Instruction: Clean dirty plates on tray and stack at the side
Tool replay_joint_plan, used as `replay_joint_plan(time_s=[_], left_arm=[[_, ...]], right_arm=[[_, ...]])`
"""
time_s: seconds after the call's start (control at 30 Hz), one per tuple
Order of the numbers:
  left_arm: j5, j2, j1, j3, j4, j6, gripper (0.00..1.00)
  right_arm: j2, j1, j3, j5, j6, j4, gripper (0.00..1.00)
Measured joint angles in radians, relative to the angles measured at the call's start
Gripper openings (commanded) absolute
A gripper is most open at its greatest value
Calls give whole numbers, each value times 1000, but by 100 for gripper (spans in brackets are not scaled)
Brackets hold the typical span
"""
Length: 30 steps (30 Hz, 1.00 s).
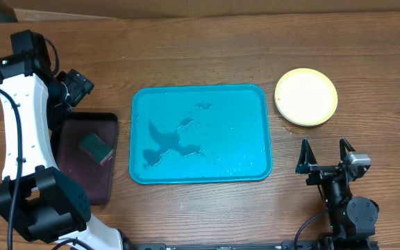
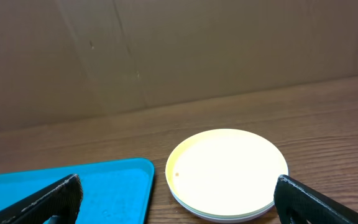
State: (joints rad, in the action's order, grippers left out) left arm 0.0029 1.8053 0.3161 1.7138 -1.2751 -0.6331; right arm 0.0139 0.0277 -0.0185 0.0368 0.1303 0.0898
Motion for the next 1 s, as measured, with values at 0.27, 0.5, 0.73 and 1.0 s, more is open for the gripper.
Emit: replay_joint_plan(time_s=[0.27,0.5,0.73,1.0], left_arm=[[0,0,0,0,0,0,100],[0,0,0,0,-9,0,100],[0,0,0,0,-63,0,100],[-1,0,-9,0,-169,8,100]], right_arm=[[0,0,0,0,0,0,100],[0,0,0,0,0,0,100],[0,0,0,0,0,0,100],[0,0,0,0,0,0,100]])
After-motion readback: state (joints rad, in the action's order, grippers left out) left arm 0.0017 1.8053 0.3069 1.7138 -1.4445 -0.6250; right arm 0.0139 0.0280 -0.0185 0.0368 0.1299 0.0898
